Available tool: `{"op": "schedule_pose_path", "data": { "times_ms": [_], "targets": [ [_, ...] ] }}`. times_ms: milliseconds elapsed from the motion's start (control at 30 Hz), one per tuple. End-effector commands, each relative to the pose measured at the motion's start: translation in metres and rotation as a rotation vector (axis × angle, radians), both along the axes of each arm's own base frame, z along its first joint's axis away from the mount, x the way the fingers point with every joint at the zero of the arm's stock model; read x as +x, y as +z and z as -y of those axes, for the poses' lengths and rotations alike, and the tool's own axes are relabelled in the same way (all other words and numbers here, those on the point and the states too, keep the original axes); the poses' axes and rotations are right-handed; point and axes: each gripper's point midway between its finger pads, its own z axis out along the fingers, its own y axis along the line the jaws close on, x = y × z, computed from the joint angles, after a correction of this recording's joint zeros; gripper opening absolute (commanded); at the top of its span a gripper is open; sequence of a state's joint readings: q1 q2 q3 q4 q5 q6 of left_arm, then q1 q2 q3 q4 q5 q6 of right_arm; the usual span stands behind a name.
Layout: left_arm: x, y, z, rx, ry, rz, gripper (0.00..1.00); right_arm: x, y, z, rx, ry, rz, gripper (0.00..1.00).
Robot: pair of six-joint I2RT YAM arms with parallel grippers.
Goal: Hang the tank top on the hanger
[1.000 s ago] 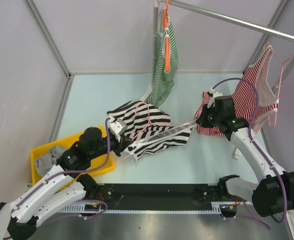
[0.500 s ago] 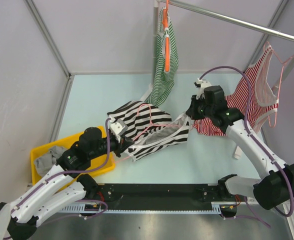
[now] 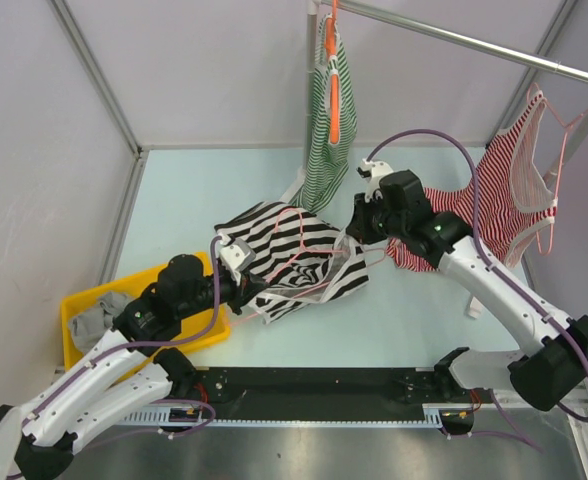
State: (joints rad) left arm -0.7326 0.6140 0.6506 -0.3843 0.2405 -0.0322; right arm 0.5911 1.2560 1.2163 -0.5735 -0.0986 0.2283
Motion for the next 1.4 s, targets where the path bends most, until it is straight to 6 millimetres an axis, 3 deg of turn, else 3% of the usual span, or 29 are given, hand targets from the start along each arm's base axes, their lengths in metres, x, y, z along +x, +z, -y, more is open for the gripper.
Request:
{"op": "schedule_pose_path", "data": {
  "times_ms": [0,100,200,400,600,800,933,1067,1267,1367],
  "targets": [
    [-0.001,0.013,0.003,-0.031,-0.027,0.05,0.0,0.005,-0.002,-0.004,-0.016,0.011,-0.018,0.33],
    [-0.003,0.014,0.003,-0.039,-0.034,0.055,0.0,0.005,0.002,-0.004,-0.001,0.042,-0.019,0.72],
    [-0.006,0.017,0.004,-0.053,-0.055,0.063,0.0,0.006,0.019,0.006,0.021,0.073,0.019,0.84],
    [-0.013,0.027,0.005,-0.082,-0.088,0.093,0.0,-0.011,0.059,0.023,0.057,0.215,0.136,0.85],
    [-0.026,0.04,0.006,-0.132,-0.144,0.129,0.0,-0.063,0.084,0.019,0.1,0.47,0.253,0.87],
    [-0.036,0.051,0.009,-0.154,-0.204,0.131,0.0,-0.101,0.071,0.028,0.032,0.636,0.257,0.91],
    [-0.04,0.059,0.011,-0.145,-0.248,0.158,0.0,-0.102,0.062,0.04,-0.055,0.595,0.268,0.88],
    [-0.04,0.065,0.009,-0.148,-0.255,0.176,0.0,-0.113,0.052,0.041,-0.095,0.657,0.28,0.86],
    [-0.051,0.073,0.007,-0.173,-0.285,0.179,0.0,-0.12,0.022,0.042,-0.161,0.71,0.247,0.85],
    [-0.056,0.079,0.006,-0.192,-0.3,0.186,0.0,-0.115,0.015,0.043,-0.19,0.699,0.259,0.86]
  ]
}}
